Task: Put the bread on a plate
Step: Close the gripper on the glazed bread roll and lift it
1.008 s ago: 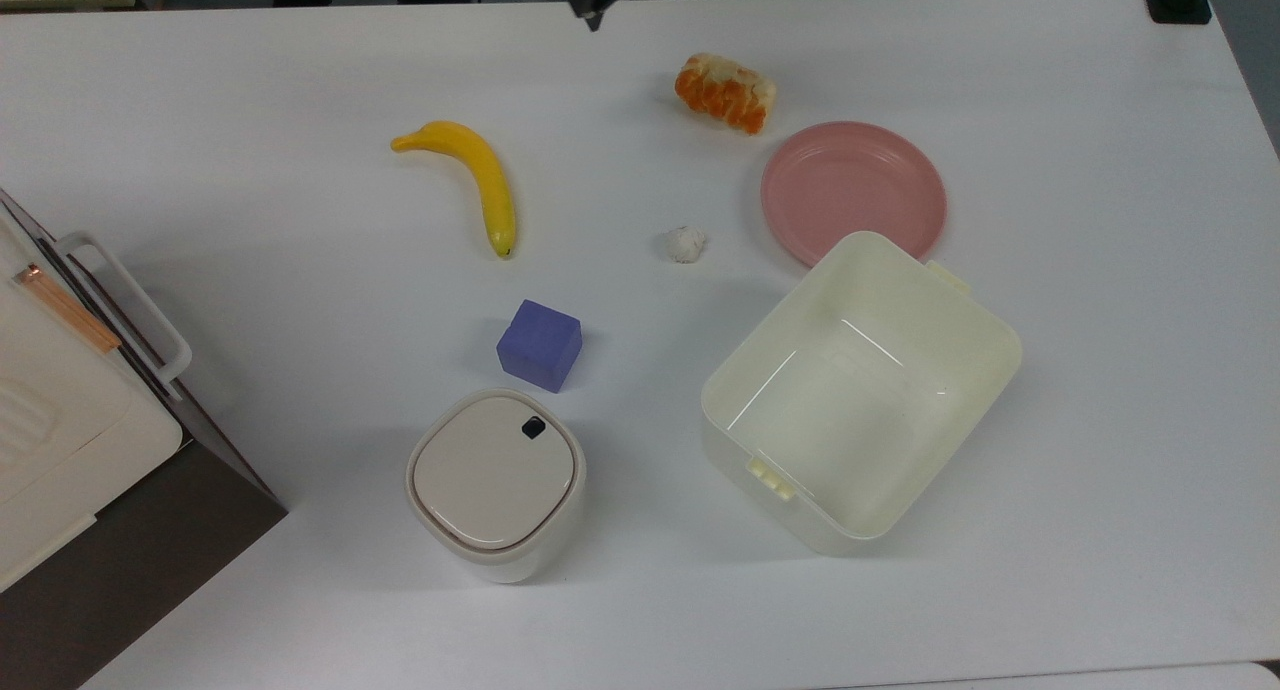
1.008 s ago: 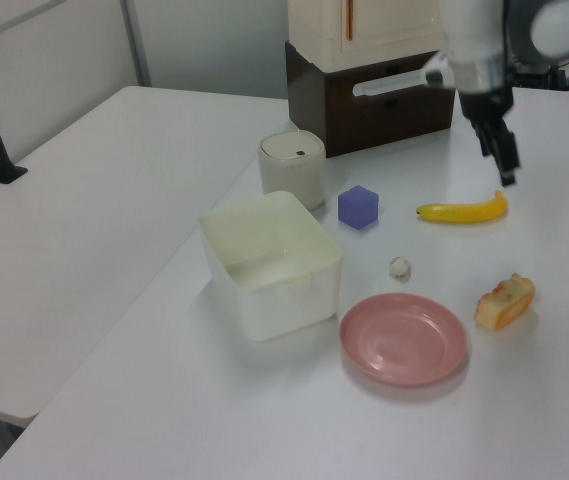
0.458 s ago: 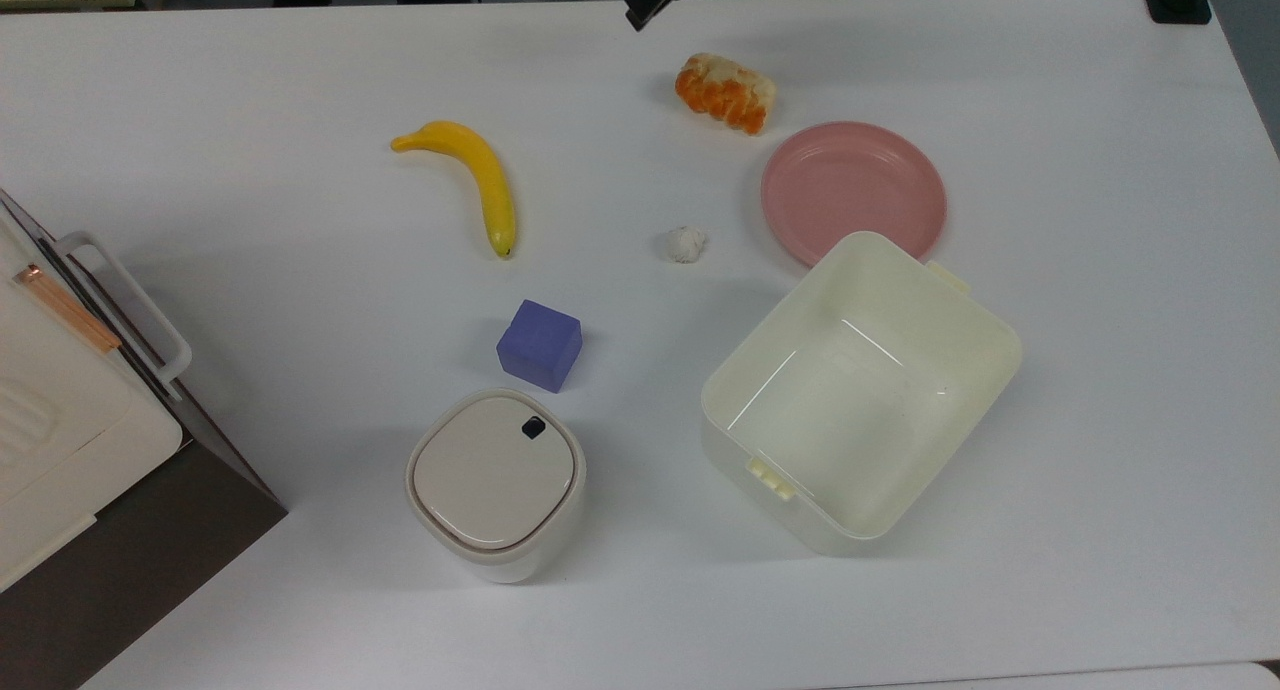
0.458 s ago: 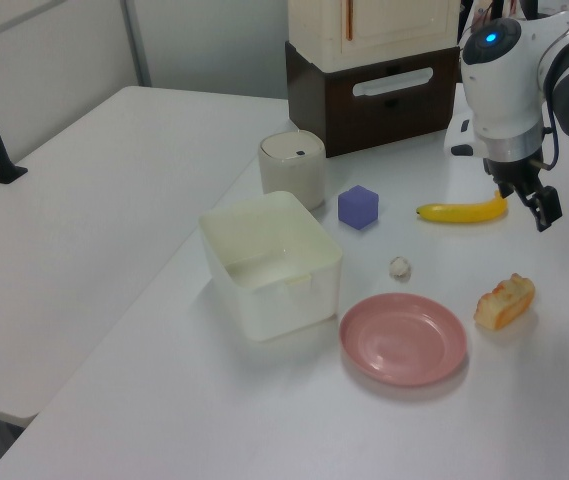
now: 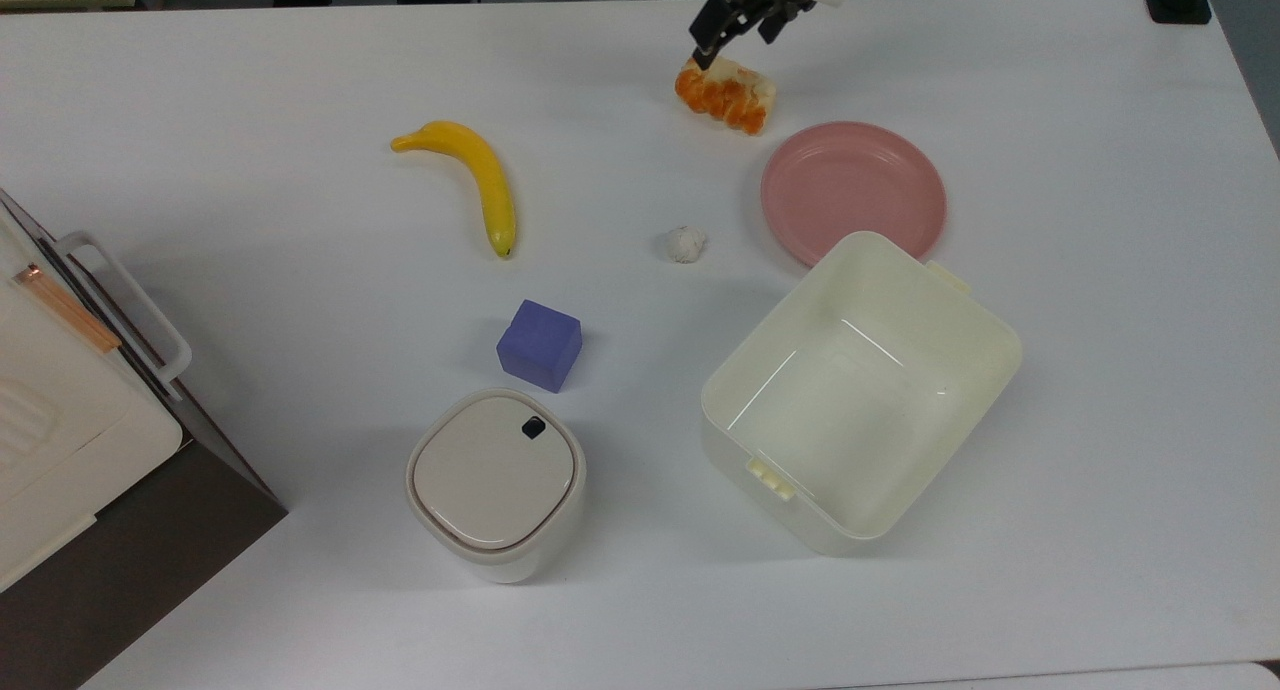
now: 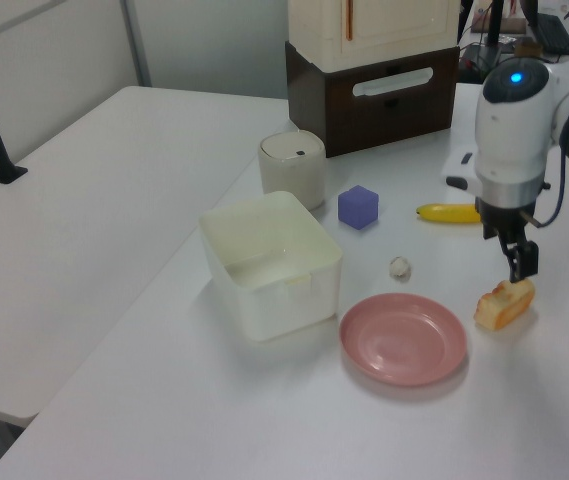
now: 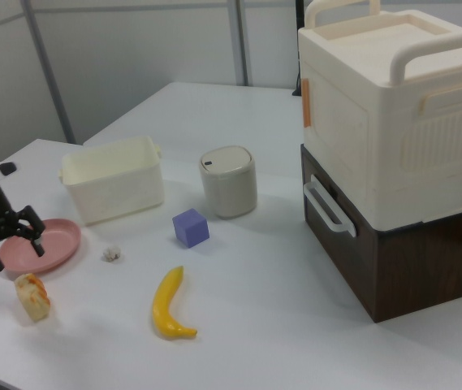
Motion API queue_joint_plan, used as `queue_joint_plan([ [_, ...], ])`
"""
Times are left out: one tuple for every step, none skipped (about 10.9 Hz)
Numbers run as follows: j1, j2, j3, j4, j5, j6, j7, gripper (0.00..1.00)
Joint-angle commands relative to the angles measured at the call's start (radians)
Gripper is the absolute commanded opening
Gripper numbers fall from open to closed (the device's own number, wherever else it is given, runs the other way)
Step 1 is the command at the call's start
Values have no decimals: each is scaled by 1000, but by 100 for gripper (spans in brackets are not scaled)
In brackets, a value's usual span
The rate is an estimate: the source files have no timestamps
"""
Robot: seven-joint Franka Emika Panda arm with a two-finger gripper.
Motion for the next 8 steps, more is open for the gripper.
queue_joint_plan([
  [6, 21, 83, -30, 13, -11, 26, 100],
  [5, 34, 92, -29, 13, -17, 26, 100],
  [5, 39, 93, -29, 13, -19, 26, 100],
  [0, 53, 93, -29, 7, -19, 18, 100],
  [-8, 63, 93, -23, 1, -19, 7, 100],
  [-26, 67, 93, -21, -2, -17, -3, 100],
  [-38, 80, 93, -18, -19, -17, -11, 100],
  [-53, 94, 93, -17, -45, -11, -11, 100],
])
